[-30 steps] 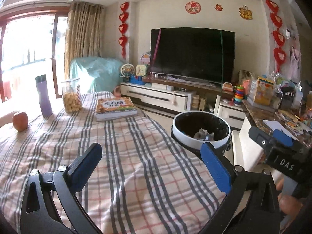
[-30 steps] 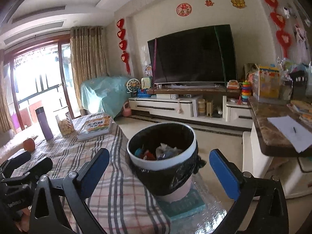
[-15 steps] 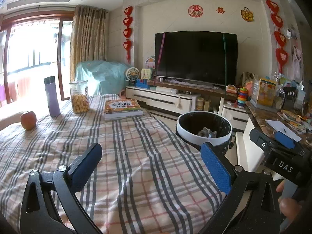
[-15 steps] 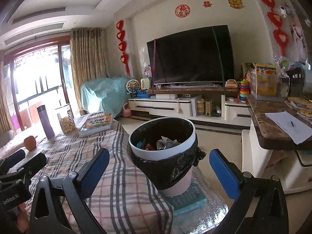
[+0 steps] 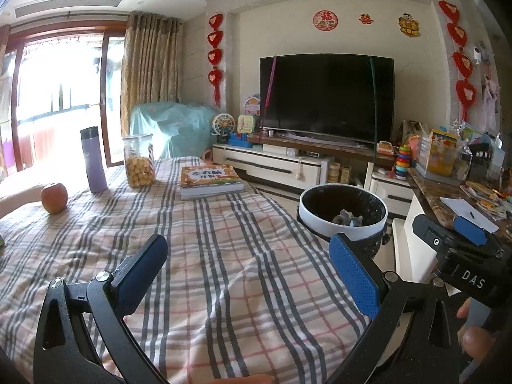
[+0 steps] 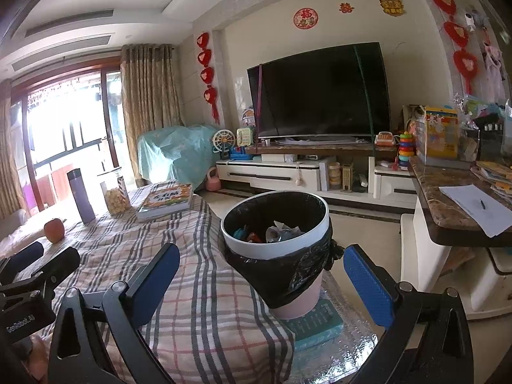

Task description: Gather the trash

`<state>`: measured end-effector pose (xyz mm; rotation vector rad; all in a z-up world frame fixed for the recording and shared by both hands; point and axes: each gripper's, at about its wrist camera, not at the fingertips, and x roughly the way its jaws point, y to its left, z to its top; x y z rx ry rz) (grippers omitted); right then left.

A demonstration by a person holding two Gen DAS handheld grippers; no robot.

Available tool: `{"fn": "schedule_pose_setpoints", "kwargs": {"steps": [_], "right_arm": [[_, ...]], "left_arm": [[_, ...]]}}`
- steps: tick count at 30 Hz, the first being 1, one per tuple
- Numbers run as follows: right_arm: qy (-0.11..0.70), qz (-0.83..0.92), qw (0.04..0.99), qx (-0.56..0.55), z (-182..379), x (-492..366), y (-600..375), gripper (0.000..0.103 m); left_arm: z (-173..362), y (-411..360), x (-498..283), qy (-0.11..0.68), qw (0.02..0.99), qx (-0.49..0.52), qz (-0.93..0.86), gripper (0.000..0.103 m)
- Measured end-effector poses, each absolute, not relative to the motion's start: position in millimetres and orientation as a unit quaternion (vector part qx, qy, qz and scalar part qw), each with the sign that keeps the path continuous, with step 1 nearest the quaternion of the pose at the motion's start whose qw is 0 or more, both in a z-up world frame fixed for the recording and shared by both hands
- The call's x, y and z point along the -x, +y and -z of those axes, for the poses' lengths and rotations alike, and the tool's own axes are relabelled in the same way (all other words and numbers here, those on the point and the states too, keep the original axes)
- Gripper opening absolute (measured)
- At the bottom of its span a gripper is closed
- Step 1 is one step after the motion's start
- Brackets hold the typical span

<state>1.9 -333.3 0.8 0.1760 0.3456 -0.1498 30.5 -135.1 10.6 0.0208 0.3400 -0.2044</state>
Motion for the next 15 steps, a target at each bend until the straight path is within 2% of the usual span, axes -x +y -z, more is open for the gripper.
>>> {"fn": "schedule_pose_setpoints", "kwargs": {"steps": [15], "right_arm": [[0.170, 0.066, 0.979, -0.087, -3.6, -0.1, -329.4, 0.103]], "left_arm": [[-8.5, -133.2, -29.5, 0.169, 0.981, -0.009, 0.099, 0.103]]}}
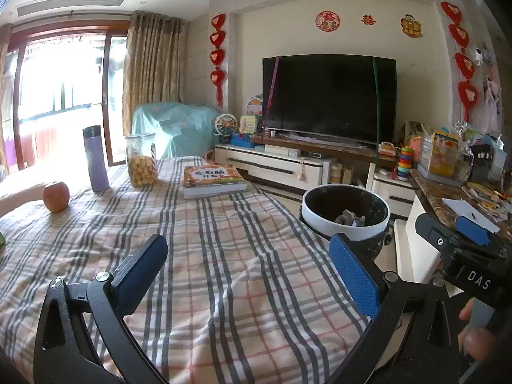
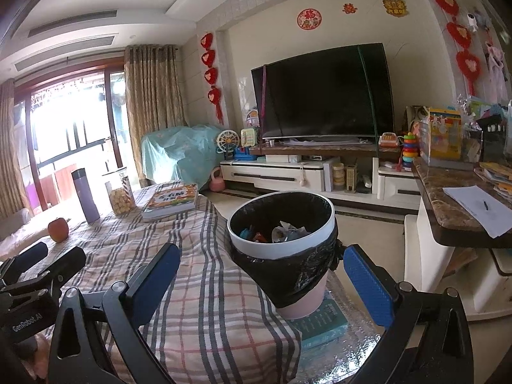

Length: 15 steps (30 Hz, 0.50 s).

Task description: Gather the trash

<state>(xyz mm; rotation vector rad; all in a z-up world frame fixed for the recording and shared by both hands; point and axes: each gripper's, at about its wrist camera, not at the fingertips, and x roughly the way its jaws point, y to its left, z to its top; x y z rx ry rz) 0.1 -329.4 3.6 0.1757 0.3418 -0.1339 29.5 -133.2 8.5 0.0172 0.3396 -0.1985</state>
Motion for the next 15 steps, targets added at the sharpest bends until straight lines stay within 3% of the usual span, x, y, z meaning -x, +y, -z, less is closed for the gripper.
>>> {"fn": "schedule_pose_setpoints", "kwargs": {"steps": [15], "right_arm": [[0.170, 0.066, 0.979, -0.088, -3.6, -0.6, -328.9, 0.103]], "left_arm": [[-8.5, -135.9, -28.5, 0.171, 0.980, -0.010, 0.104, 0.103]]}}
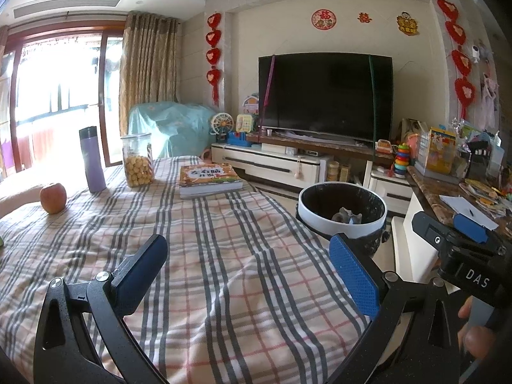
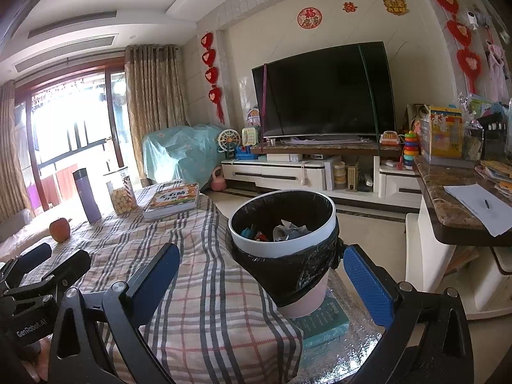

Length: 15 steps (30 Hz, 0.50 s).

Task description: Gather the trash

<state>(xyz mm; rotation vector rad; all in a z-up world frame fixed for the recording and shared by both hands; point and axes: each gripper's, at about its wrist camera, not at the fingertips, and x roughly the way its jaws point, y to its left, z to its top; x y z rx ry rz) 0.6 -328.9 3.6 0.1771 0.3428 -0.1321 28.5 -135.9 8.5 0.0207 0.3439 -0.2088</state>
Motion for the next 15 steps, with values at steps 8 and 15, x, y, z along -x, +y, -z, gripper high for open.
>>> {"fn": "schedule_pose_setpoints", "kwargs": {"steps": [8, 15], "right_arm": [[0.170, 0.065, 0.979, -0.089, -3.9, -0.6, -329.5, 0.103], [0.171, 0.065, 0.979, -0.089, -4.1, -0.8, -329.8, 0.103]], "left_arm": [[-8.6, -136.0, -28.6, 0.171, 0.980, -0.011, 0.103, 0.103], [-6.3, -135.0, -29.8, 0.173, 0.979, -0.011, 0.105, 0.103]]}}
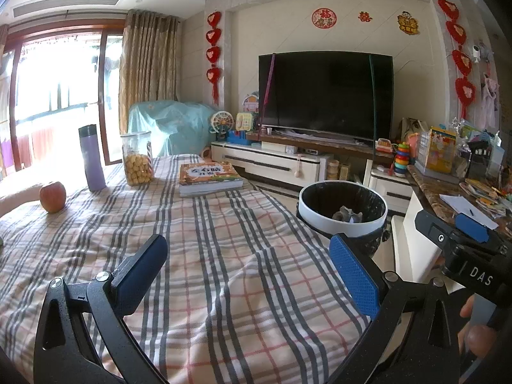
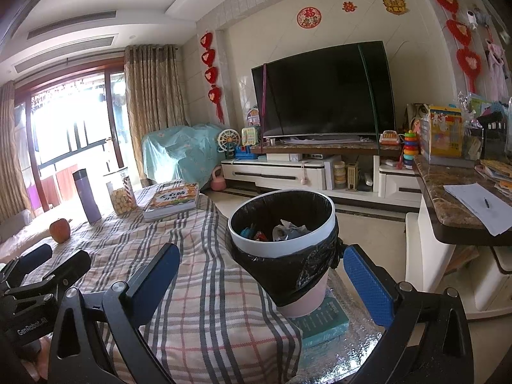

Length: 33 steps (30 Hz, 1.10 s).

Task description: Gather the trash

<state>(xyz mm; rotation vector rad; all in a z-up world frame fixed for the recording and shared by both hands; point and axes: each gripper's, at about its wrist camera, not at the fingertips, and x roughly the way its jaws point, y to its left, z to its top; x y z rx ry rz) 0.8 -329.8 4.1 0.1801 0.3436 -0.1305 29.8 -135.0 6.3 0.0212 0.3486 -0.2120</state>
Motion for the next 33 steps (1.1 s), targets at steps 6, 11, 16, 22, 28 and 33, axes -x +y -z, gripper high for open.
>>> {"fn": "schedule_pose_setpoints", "kwargs": {"steps": [6, 11, 16, 22, 28, 33], "right_arm": [[0.169, 0.064, 0.979, -0.089, -3.9, 0.5, -328.0, 0.103], [0.169, 0.063, 0.979, -0.090, -3.5, 0.8, -327.4, 0.103], [0.167, 0.062, 0.980, -0.091, -4.0, 1.9, -325.7, 0.103], [0.169, 0.062, 0.979, -0.093, -4.8, 2.6, -325.5, 0.103], [0.169, 0.060, 0.979, -0.094, -5.7, 4.0, -323.0, 0.103], [0.171, 0.059, 0.979, -0.096, -5.2, 2.1, -322.3, 0.103]], "left_arm": [[-5.7, -134.8, -29.8, 0.173, 0.979, -0.010, 0.105, 0.103], [-4.9, -134.7, -30.4, 0.174, 0.979, -0.011, 0.106, 0.103], [-2.9, -134.3, -30.7, 0.176, 0.979, -0.012, 0.107, 0.103], [-0.7, -133.9, -31.2, 0.177, 0.978, -0.011, 0.107, 0.103], [4.5, -133.0, -34.8, 0.183, 0.977, -0.012, 0.109, 0.103], [5.4, -131.3, -38.7, 0.188, 0.976, -0.011, 0.110, 0.103]]}}
